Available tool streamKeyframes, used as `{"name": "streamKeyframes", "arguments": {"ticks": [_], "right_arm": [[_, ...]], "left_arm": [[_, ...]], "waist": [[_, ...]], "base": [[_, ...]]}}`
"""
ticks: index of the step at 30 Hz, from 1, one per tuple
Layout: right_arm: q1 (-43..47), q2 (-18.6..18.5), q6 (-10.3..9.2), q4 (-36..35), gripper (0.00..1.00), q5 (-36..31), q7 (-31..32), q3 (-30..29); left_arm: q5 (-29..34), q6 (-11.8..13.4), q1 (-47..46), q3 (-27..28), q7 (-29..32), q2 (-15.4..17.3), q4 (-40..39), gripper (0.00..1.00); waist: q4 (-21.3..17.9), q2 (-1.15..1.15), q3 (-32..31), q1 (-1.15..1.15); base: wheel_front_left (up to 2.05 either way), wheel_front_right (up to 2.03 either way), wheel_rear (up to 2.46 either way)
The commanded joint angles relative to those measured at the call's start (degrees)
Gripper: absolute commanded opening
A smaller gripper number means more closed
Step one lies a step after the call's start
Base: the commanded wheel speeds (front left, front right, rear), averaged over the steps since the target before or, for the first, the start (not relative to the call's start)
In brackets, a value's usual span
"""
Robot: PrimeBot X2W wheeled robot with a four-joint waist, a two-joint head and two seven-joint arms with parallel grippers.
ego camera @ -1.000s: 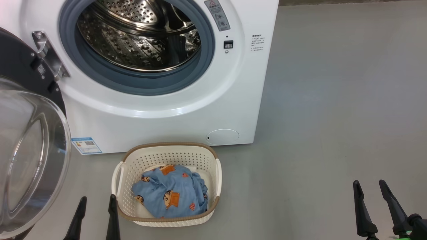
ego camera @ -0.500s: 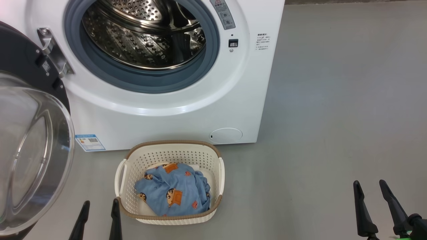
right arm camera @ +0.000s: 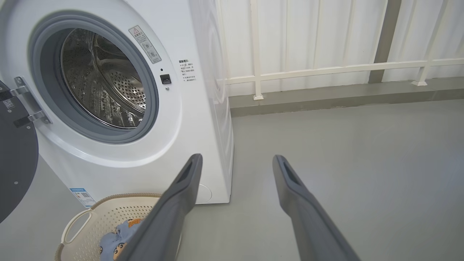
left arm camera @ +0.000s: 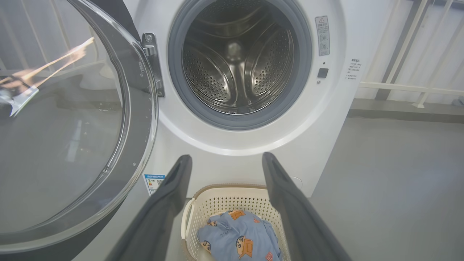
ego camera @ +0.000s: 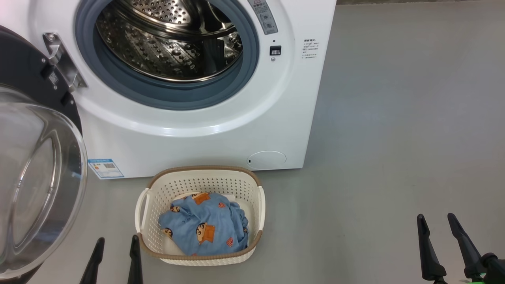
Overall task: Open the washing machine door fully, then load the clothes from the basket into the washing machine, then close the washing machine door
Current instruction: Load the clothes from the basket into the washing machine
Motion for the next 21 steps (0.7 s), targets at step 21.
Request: {"name": "streamKeyframes", "arguments": {"ticks": [21], "right_arm": [[-0.71,-0.49,0.09,-1.39,1.00,-0.76,-0.69,1.28]], "left_arm": [[0.15,-0.29,-1.21,2.50,-0.37,0.14,-0.71,1.00]], "waist": [[-0.46,0.00,0.83,0.00]], "base": [[0.60,-0.60,0.00]]}}
